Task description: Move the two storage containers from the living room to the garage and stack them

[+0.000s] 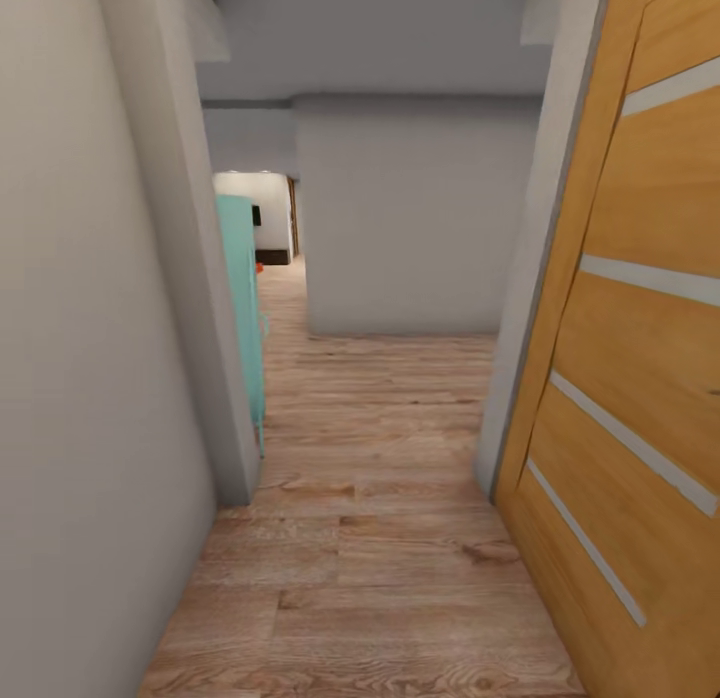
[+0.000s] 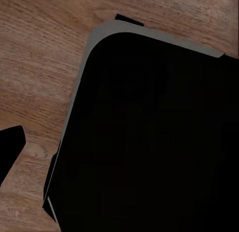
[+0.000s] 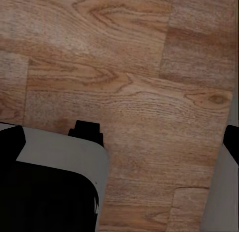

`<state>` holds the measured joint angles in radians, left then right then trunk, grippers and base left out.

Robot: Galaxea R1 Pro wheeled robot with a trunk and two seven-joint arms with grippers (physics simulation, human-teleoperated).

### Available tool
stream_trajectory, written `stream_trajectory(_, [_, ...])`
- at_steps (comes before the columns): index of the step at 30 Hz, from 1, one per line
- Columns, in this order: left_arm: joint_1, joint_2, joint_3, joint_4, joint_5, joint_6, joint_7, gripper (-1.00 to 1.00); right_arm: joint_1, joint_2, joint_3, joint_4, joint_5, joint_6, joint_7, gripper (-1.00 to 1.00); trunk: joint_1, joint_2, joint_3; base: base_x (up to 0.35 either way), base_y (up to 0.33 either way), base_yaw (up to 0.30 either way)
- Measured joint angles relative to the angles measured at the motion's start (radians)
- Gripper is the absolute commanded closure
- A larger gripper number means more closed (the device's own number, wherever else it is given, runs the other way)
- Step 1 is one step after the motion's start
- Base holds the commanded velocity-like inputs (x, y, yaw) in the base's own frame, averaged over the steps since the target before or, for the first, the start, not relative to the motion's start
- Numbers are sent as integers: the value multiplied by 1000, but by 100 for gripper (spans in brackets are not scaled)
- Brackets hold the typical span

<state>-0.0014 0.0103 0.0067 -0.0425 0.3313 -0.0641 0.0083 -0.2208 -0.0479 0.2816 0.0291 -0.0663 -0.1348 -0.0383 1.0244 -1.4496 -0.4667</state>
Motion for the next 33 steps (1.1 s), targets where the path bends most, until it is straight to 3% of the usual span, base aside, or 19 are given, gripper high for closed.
stream_trajectory(14, [0, -3, -4, 0, -11, 3, 0, -100, 2, 4, 2, 2, -1, 1, 6, -100, 0, 0, 0, 331, 0, 0])
stream_trajectory(20, [1, -1, -5, 0, -9, 4, 0, -100, 56, 7, 0, 2, -4, -6, 13, -100, 0, 0, 0, 333, 0, 0])
stream_trajectory(23, [0, 0, -5, 0, -6, 5, 0, -100, 95, 6, -2, 2, -27, -46, 13, -100, 0, 0, 0, 333, 0, 0])
stream_trajectory(24, [0, 2, -4, 0, -4, 2, 0, -100, 114, 6, -2, 2, -82, -81, 13, -100, 0, 0, 0, 333, 0, 0])
stream_trajectory(33, [0, 1, -3, 0, -3, -1, 0, -100, 119, 3, -2, 1, -106, -92, 14, -100, 0, 0, 0, 333, 0, 0])
